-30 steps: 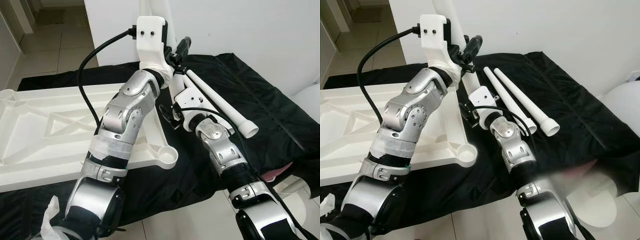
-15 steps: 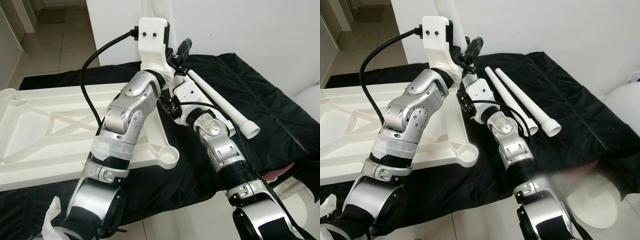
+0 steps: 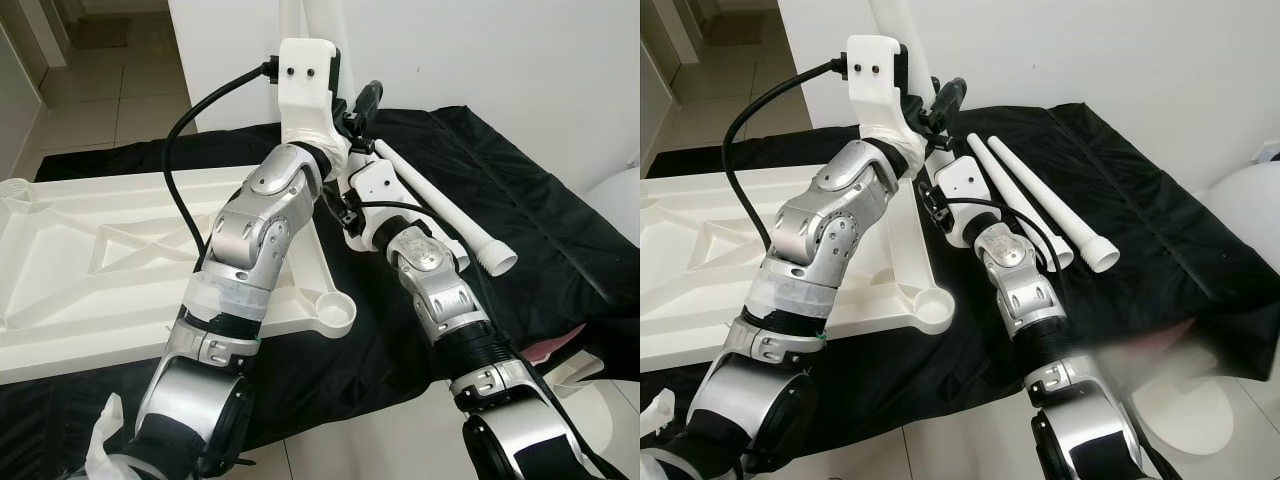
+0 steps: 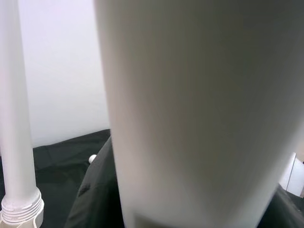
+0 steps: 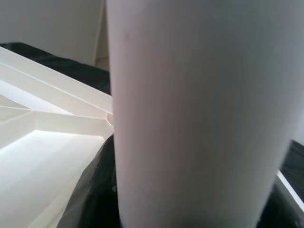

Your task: Building children table

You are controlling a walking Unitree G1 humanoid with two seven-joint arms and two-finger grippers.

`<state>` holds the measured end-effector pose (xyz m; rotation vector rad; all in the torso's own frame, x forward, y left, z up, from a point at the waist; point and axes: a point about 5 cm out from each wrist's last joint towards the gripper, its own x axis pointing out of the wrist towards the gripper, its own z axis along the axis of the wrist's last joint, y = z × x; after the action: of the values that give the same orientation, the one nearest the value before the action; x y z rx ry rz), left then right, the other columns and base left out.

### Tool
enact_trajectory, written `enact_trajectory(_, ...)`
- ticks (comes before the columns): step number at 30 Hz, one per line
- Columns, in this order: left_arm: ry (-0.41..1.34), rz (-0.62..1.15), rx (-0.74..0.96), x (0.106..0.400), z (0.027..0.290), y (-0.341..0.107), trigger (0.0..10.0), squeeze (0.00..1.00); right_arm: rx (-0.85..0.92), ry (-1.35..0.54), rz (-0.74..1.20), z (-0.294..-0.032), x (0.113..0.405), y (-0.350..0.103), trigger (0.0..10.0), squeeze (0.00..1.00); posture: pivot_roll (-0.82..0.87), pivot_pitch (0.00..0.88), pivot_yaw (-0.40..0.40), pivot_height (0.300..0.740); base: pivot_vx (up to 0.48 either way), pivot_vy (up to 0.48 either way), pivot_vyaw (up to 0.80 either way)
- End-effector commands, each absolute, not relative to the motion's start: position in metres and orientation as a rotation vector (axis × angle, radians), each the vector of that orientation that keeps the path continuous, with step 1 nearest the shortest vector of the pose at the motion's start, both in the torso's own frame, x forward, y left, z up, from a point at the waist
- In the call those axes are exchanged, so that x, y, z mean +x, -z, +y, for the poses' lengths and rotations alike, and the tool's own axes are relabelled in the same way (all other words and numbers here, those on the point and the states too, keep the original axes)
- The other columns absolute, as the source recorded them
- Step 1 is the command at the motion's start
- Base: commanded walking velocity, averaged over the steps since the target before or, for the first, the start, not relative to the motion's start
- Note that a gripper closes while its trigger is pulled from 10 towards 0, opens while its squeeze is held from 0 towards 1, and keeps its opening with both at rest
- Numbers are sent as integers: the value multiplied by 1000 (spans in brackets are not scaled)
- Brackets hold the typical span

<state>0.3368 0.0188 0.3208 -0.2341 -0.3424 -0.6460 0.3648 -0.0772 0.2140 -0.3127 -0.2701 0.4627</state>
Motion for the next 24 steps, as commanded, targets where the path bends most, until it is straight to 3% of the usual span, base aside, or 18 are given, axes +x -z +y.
enact_trajectory(1,713,-356,-248,330,11,-322,10000,1000,-293,-425,-245,-79,369,-214,4118,0,-26,27,-5,740,0,0,0)
enact_trajectory(3,713,-356,-248,330,11,-322,10000,1000,-293,-425,-245,-79,369,-214,4118,0,-26,27,-5,740,0,0,0)
enact_trajectory(4,718,-354,-252,330,11,-322,10000,1000,-286,-421,-241,-79,369,-214,10000,0,-26,27,-5,740,0,0,0)
enact_trajectory(8,721,-363,-240,328,10,-323,10000,1000,-248,-410,-229,-78,369,-213,10000,0,-25,28,-6,740,0,0,0)
enact_trajectory(9,724,-371,-237,327,10,-323,10000,0,-226,-406,-226,-77,369,-212,10000,0,-25,28,-6,740,0,0,0)
enact_trajectory(20,737,-441,-283,322,14,-335,10000,0,-109,-334,-218,-83,371,-214,10000,0,-23,27,-3,740,0,0,0)
enact_trajectory(24,706,-454,-407,323,29,-340,10000,0,-34,-205,-199,-103,375,-211,10000,0,-24,27,0,740,0,0,0)
